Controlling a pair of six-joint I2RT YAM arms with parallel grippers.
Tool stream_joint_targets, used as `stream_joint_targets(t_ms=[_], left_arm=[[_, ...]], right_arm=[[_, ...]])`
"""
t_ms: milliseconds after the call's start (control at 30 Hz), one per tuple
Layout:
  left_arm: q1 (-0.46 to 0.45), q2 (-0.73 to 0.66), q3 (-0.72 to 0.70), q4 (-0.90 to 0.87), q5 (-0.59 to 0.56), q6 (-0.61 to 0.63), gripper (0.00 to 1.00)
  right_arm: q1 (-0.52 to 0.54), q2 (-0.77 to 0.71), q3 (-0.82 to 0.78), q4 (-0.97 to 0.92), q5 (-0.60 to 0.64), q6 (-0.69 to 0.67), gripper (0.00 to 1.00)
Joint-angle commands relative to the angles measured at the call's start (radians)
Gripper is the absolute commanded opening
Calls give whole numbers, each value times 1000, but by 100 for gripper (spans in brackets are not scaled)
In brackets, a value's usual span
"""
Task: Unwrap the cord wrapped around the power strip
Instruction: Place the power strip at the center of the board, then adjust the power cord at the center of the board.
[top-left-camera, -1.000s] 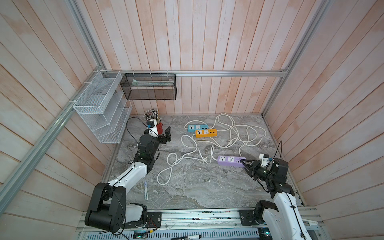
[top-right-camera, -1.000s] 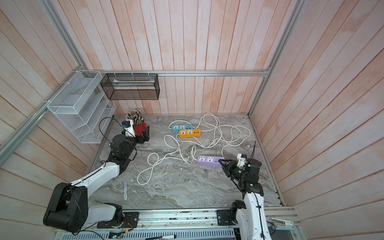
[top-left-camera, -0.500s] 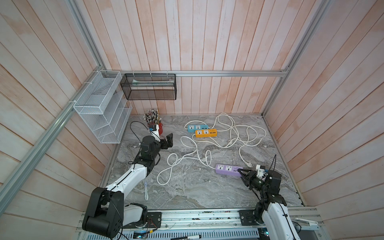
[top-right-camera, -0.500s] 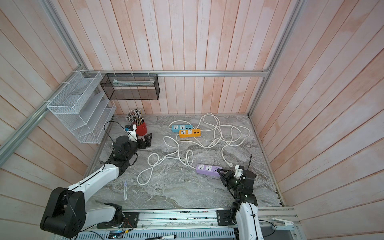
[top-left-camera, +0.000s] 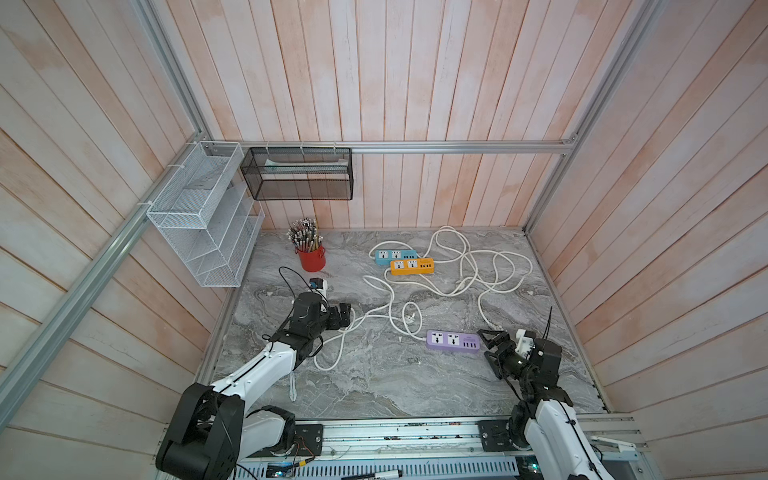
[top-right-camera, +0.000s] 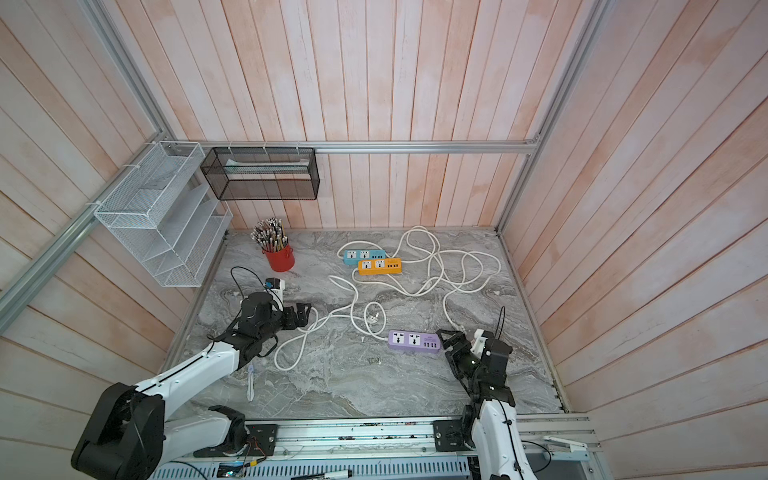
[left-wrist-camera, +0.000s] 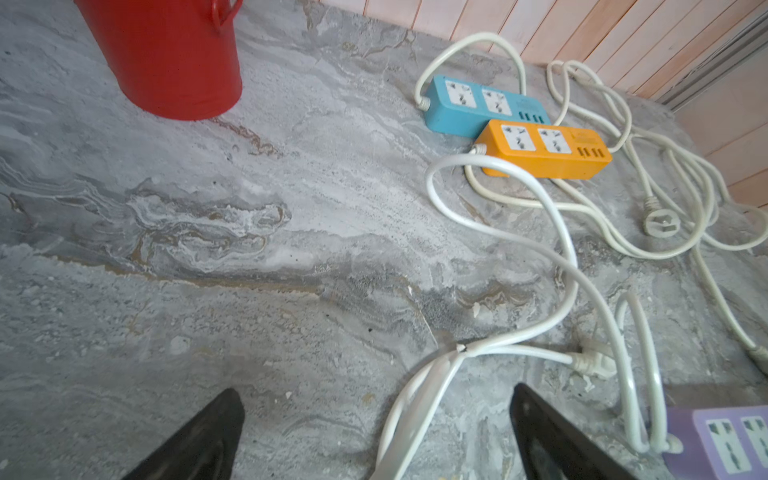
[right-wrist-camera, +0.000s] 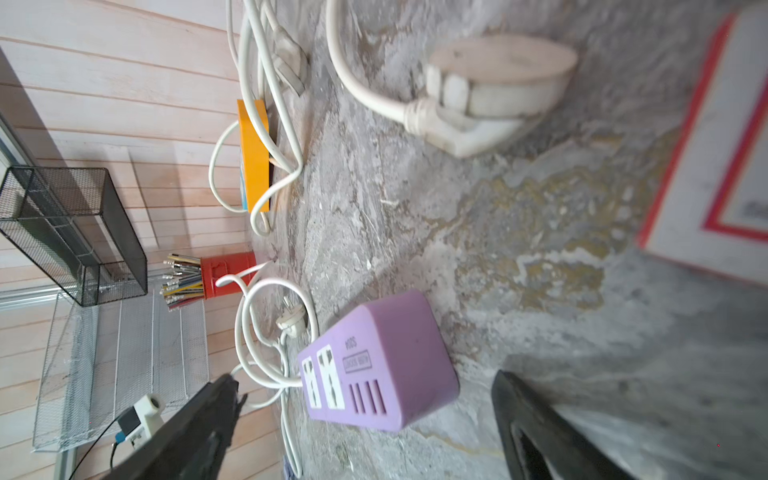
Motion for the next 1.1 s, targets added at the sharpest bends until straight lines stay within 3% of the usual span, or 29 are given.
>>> stream_joint_targets(t_ms=[0, 167, 267, 300, 367, 633, 867, 967, 1067], left_arm=[[-3, 21, -24, 45, 9, -6, 100], [-3, 69, -29, 79, 22, 4, 98], [-4, 103, -26, 107, 37, 8, 90], [-5, 114, -24, 122, 61, 10, 74], [-6, 135, -10, 131, 94, 3, 2], [-10, 83, 27, 112, 86, 26, 0], [60, 0, 211, 33, -72, 38, 0], [65, -29, 310, 4, -199, 67, 0], [60, -83, 286, 85, -314, 100, 0]], right_arm=[[-2, -66, 89, -92, 57, -59, 98], [-2, -52, 235, -134, 40, -124, 98], [0, -50, 266, -101, 28, -101, 98], [-2, -48, 272, -91, 26, -92, 98], [-1, -41, 284, -78, 21, -83, 98], [-3, -18, 322, -46, 5, -76, 98], [9, 13, 329, 14, -21, -61, 98], [19, 24, 342, 25, -22, -65, 98], [27, 25, 344, 31, -20, -68, 98]])
